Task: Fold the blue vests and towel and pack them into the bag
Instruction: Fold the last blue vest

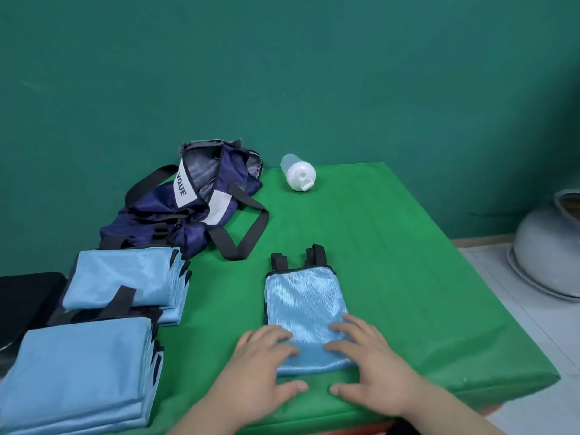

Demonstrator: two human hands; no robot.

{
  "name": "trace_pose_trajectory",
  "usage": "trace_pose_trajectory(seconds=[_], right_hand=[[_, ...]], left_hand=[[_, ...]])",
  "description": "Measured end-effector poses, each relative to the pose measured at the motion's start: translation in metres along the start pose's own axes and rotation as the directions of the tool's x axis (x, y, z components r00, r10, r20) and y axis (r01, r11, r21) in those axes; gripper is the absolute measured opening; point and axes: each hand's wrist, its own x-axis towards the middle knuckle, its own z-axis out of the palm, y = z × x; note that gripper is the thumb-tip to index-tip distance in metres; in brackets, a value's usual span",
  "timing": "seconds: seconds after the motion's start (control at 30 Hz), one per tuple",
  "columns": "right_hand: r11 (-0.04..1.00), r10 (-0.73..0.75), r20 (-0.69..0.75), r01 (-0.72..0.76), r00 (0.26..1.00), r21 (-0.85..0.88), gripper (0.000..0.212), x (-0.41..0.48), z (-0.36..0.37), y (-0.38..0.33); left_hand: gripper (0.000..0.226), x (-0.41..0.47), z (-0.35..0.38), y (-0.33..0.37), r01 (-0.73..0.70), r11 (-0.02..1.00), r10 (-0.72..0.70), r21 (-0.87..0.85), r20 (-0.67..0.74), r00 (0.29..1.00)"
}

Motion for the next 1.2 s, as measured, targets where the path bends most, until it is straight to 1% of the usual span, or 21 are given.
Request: trace_pose_trajectory(seconds=[0.07,0.13,0.17,0.23,0.3,0.37,0.43,0.53,0.6,0.77,0.87,0.93,1.03,1.1,1.2], right_hand=[[1.0,0.005,-0.083,-0.005,0.997,-0.01,0.049,-0.001,0.002,0.0],[0.999,-0.012,-0.197,0.002,0.98,-0.052,0.029,0.002,0.003,0.001],[0.997,-0.025,-0.229,0.007,0.973,-0.079,0.025,0.004,0.003,0.001],[0.996,-0.024,-0.239,0.004,0.971,-0.084,0.022,0.002,0.004,-0.002],[0.998,-0.014,-0.234,-0.001,0.972,-0.063,0.019,-0.003,0.0,-0.01],[1.0,-0.005,-0.212,0.001,0.977,-0.019,0.014,-0.012,-0.007,-0.019],[0.999,0.032,-0.207,-0.026,0.978,0.033,0.014,-0.024,-0.012,-0.026],[0.985,0.123,-0.277,-0.083,0.953,0.153,0.021,-0.037,-0.017,-0.034],[0.964,0.192,-0.292,-0.124,0.937,0.237,0.021,-0.038,-0.023,-0.036],[0.936,0.297,-0.275,-0.222,0.914,0.273,0.01,-0.007,-0.037,-0.04],[0.923,0.34,-0.258,-0.269,0.904,0.275,0.006,0.017,-0.042,-0.037],[0.927,0.349,-0.251,-0.294,0.903,0.231,0.01,0.03,-0.04,-0.03],[0.923,0.383,-0.223,-0.364,0.896,0.122,0.035,0.042,-0.028,-0.018],[0.91,0.415,-0.199,-0.406,0.888,0.083,0.048,0.045,-0.021,-0.012],[0.913,0.406,-0.195,-0.404,0.893,0.048,0.054,0.044,-0.014,-0.005]], left_hand=[[0.072,-0.005,0.003,0.003,0.018,0.996,-0.022,0.082,0.052,0.998],[0.069,-0.006,0.002,0.005,0.03,0.993,-0.035,0.112,0.038,0.999],[0.068,-0.006,0.002,0.006,0.029,0.99,-0.034,0.135,0.035,0.999],[0.064,-0.006,0.002,0.009,0.022,0.984,-0.028,0.179,0.034,0.999],[0.051,-0.008,0.001,0.015,0.036,0.985,-0.035,0.171,-0.007,0.999],[0.036,-0.013,-0.001,0.025,0.064,0.989,-0.056,0.136,-0.063,0.996],[0.027,-0.023,-0.002,0.036,0.095,0.992,-0.086,0.08,-0.11,0.99],[0.011,-0.039,-0.01,0.048,0.137,0.988,-0.148,-0.072,-0.171,0.974],[0.004,-0.042,-0.017,0.05,0.169,0.97,-0.201,-0.176,-0.187,0.962],[0.022,-0.019,-0.03,0.042,0.246,0.936,-0.301,-0.251,-0.213,0.929],[0.026,0.001,-0.032,0.031,0.272,0.919,-0.339,-0.287,-0.219,0.915],[0.028,0.013,-0.032,0.024,0.299,0.907,-0.366,-0.298,-0.204,0.908],[0.03,0.026,-0.023,0.011,0.324,0.91,-0.376,-0.259,-0.184,0.908],[0.034,0.03,-0.016,0.002,0.363,0.904,-0.402,-0.226,-0.159,0.902],[0.042,0.032,-0.011,-0.006,0.384,0.898,-0.413,-0.216,-0.113,0.903]])
